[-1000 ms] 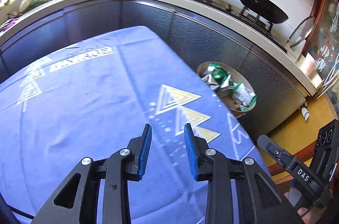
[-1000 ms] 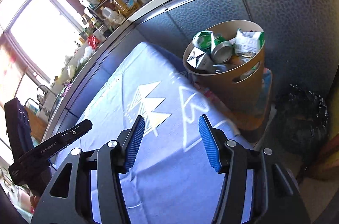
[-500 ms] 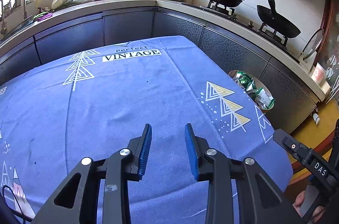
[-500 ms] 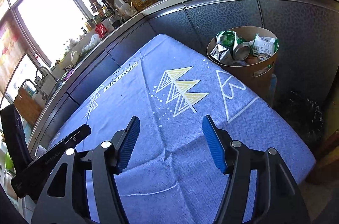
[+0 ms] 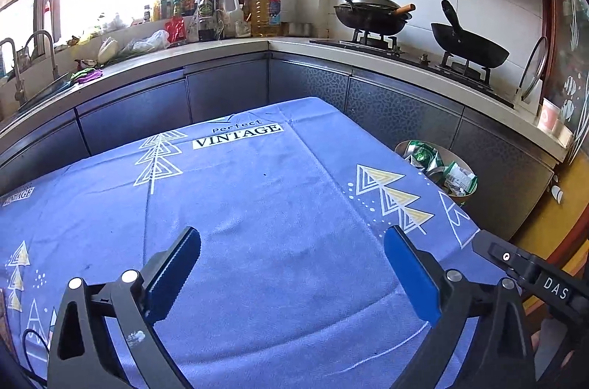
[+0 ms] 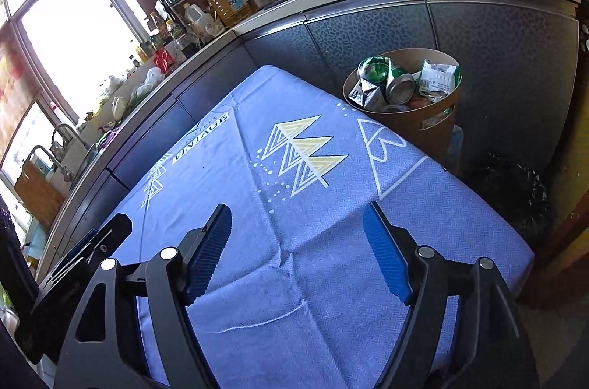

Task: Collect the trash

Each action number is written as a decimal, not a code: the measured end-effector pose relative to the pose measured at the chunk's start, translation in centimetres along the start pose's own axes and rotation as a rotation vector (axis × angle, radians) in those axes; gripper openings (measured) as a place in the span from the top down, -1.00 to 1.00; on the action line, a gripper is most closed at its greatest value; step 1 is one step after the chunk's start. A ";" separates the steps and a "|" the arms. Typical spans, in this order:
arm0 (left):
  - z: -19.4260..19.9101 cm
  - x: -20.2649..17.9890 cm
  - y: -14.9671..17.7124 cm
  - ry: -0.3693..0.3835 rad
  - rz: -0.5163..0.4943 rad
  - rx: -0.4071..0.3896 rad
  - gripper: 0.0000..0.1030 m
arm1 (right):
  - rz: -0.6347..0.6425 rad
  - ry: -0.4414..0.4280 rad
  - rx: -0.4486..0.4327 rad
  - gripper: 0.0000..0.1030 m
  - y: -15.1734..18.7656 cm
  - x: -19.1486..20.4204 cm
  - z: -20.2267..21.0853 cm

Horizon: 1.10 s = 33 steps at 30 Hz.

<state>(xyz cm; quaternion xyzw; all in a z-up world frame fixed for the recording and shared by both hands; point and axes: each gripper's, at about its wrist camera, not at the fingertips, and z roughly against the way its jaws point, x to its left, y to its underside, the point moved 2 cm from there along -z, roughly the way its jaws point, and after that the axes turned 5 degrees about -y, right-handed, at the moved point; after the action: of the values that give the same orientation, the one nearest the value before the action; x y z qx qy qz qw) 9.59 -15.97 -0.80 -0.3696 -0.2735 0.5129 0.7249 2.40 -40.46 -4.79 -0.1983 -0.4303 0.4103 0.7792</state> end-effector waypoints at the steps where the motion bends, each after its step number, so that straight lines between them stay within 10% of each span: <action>1: 0.0 0.0 0.0 -0.005 0.005 0.004 -0.93 | -0.001 0.002 0.000 -0.45 0.0 -0.1 0.1; 33: 0.1 0.3 0.3 -0.092 -0.002 0.018 -0.93 | -0.022 0.020 0.037 -0.56 0.4 -0.7 -1.1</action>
<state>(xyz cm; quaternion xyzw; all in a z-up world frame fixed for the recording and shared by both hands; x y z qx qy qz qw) 9.46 -15.57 -1.04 -0.3388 -0.3022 0.5312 0.7153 2.92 -40.70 -6.01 -0.1832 -0.4171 0.4074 0.7915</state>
